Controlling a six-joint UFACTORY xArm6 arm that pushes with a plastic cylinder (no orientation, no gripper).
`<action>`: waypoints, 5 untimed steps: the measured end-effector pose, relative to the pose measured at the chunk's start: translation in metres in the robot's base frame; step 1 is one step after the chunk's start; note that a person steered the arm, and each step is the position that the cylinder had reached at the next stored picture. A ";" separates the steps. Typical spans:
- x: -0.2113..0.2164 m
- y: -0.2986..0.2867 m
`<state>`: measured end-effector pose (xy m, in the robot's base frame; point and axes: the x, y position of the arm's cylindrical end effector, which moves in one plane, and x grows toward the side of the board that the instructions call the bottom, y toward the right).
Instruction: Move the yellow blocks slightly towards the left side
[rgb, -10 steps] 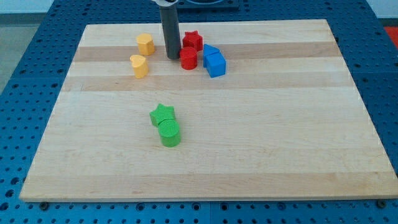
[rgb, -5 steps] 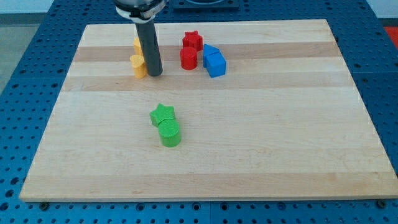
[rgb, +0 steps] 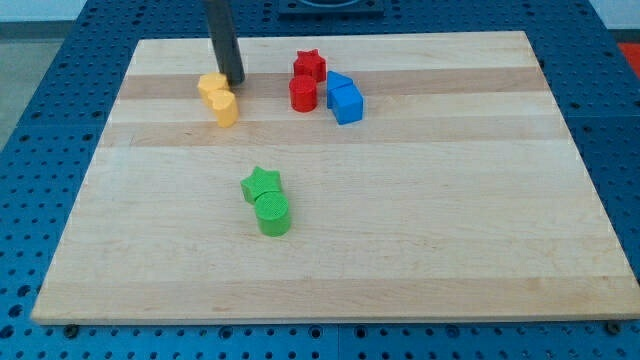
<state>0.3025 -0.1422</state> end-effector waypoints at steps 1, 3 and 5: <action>0.006 0.000; 0.008 0.023; 0.095 0.090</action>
